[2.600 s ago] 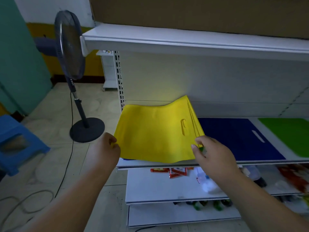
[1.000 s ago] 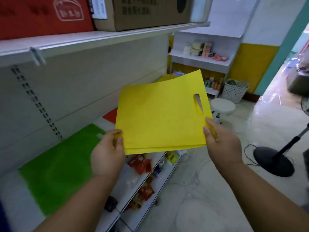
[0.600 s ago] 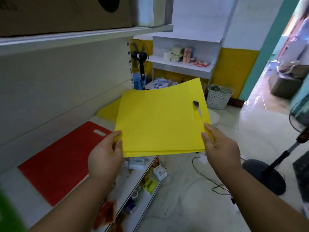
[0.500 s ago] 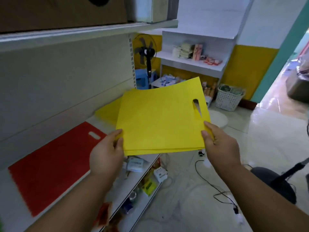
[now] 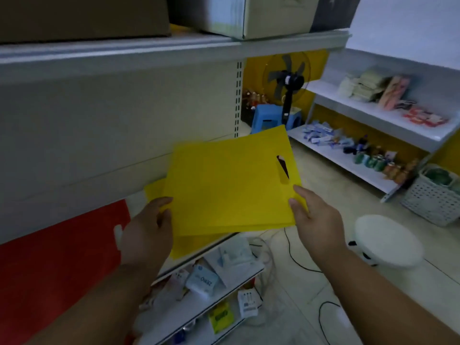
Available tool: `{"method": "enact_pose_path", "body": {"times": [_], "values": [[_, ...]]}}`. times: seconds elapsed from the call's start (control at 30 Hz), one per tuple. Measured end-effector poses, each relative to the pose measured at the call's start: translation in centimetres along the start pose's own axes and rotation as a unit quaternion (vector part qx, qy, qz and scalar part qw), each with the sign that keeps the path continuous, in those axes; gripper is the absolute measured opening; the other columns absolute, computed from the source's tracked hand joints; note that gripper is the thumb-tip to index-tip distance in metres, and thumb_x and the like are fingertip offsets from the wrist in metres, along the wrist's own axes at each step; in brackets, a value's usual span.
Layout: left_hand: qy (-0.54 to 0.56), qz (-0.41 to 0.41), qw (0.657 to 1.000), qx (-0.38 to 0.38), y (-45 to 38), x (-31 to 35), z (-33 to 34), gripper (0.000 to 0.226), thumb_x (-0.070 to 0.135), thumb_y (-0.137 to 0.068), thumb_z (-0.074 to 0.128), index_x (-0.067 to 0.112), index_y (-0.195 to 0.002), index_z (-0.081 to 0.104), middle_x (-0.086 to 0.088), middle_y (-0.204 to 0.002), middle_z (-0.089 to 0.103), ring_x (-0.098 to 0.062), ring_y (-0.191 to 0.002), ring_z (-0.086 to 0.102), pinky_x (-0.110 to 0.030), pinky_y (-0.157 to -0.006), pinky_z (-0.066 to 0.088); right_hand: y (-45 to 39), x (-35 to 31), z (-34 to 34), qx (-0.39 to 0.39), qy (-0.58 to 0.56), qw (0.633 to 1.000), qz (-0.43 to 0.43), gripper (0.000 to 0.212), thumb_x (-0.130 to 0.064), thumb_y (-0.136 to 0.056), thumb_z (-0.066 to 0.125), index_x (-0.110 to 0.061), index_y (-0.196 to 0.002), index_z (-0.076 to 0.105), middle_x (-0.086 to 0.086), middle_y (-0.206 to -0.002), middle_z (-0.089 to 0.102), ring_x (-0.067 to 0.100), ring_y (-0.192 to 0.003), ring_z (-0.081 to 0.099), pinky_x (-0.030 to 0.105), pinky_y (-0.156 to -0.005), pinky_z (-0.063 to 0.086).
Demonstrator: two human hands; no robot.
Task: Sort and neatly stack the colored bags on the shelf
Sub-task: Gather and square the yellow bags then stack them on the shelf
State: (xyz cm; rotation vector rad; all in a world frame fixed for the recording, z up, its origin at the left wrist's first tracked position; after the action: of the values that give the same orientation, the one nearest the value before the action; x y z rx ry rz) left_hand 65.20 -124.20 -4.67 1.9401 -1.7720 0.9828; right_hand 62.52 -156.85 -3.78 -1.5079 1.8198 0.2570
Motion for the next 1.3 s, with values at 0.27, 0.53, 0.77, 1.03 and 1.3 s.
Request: {"method": "enact_pose_path", "body": {"times": [0.27, 0.53, 0.77, 1.03, 1.3], "values": [[-0.057, -0.082, 0.994, 0.055, 1.0, 0.0, 1.7, 0.028, 0.024, -0.103, 0.044, 0.03, -0.128, 0.055, 0.001, -0.057, 0.051, -0.029, -0.046, 0.043, -0.033, -0.045, 0.028, -8.0, 1.4, 4.9, -0.115, -0.035, 0.99, -0.077, 0.044, -0.037, -0.096, 0.055, -0.017, -0.135, 0.057, 0.004, -0.132, 0.061, 0.022, -0.121, 0.057, 0.032, -0.096, 0.045], [-0.212, -0.143, 0.966, 0.031, 2.9, -0.2, 4.6, 0.029, 0.017, -0.099, 0.044, 0.023, -0.121, 0.062, -0.002, -0.102, 0.06, -0.02, -0.071, 0.056, -0.031, -0.056, 0.042, -11.3, 3.4, 8.3, -0.204, 0.056, 0.966, -0.15, 0.041, -0.042, -0.096, 0.055, -0.016, -0.126, 0.063, 0.005, -0.114, 0.07, 0.024, -0.103, 0.063, 0.035, -0.081, 0.049], [-0.291, -0.159, 0.943, -0.008, 2.1, -0.2, 5.7, 0.032, 0.022, -0.099, 0.041, 0.025, -0.12, 0.065, -0.002, -0.101, 0.06, -0.024, -0.081, 0.061, -0.029, -0.061, 0.043, -12.3, 3.2, 9.1, -0.253, 0.171, 0.927, -0.219, 0.027, -0.039, -0.1, 0.043, -0.018, -0.102, 0.061, 0.0, -0.082, 0.063, 0.019, -0.073, 0.057, 0.033, -0.062, 0.048], [-0.319, -0.147, 0.936, 0.031, 2.9, 0.7, 5.0, 0.028, 0.032, -0.093, 0.055, 0.024, -0.118, 0.064, -0.004, -0.107, 0.058, -0.026, -0.087, 0.063, -0.032, -0.064, 0.047, -11.2, -1.6, 7.7, -0.234, 0.245, 0.887, -0.314, 0.03, -0.043, -0.099, 0.043, -0.017, -0.112, 0.054, 0.004, -0.1, 0.059, 0.024, -0.084, 0.06, 0.032, -0.06, 0.036], [-0.266, -0.161, 0.947, 0.087, 11.2, -5.1, -4.3, 0.026, 0.035, -0.084, 0.064, 0.024, -0.108, 0.067, 0.0, -0.097, 0.058, -0.027, -0.075, 0.062, -0.036, -0.058, 0.053, 0.0, -15.8, 11.4, -0.249, 0.142, 0.865, -0.412, 0.041, -0.047, -0.098, 0.044, -0.019, -0.128, 0.048, 0.005, -0.115, 0.053, 0.025, -0.096, 0.058, 0.035, -0.071, 0.045]]}}
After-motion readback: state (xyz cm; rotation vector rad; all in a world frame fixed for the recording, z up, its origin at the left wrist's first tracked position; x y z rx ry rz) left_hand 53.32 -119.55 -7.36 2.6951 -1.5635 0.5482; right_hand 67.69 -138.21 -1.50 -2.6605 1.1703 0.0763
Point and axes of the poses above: each hand's wrist, its own y-axis away from the middle knuckle, its own z-axis out of the palm, x = y × z, the point moved 4 cm from there along -y, towards the middle knuckle
